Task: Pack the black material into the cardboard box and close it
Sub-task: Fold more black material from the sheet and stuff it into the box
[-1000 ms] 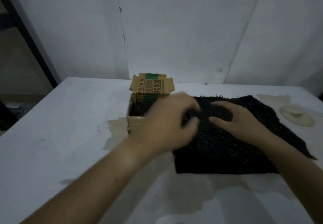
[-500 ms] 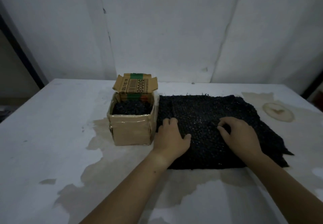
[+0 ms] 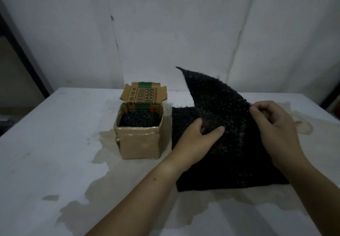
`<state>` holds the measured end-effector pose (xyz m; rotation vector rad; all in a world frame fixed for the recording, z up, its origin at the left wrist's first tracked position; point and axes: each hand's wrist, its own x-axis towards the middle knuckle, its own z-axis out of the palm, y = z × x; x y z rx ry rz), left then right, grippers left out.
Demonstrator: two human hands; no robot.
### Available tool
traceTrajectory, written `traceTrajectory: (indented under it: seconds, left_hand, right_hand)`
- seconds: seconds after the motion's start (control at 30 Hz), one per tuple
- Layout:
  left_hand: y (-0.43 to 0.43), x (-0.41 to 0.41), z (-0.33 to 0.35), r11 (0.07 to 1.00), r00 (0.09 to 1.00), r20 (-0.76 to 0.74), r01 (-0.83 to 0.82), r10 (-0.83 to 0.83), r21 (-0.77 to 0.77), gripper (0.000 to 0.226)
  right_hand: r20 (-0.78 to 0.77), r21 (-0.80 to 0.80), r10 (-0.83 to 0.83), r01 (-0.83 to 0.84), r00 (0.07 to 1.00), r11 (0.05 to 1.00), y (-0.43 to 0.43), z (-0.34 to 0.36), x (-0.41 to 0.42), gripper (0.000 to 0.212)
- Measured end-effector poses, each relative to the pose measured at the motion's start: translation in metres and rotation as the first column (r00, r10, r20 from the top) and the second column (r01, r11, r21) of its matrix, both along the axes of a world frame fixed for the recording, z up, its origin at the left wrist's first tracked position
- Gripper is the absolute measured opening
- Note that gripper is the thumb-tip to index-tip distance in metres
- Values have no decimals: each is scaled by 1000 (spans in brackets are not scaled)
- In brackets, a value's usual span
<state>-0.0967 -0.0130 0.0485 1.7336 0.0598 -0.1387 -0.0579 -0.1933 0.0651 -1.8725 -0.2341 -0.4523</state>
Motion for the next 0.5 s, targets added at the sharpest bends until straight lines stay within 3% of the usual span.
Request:
traceTrajectory:
  seconds: [0.13, 0.27, 0.4, 0.5]
  left_hand:
    - [36, -11, 32, 996, 970, 228, -85, 85, -13, 15]
    - [102, -37, 68, 963, 873, 435, -267, 222, 45, 18]
    - [170, -64, 72, 875, 845, 372, -462, 385, 144, 23]
    - [203, -72, 56, 792, 844, 329, -522, 425, 316, 57]
  right_hand:
    - [4, 65, 81, -81, 997, 995, 24, 15, -1, 13]
    - [82, 46, 209, -213, 974, 976, 75, 33, 2, 9]
    - [124, -145, 375, -357, 919, 923, 142, 39, 3, 8]
    - [39, -349, 440, -401, 897, 847, 182, 31, 6, 8]
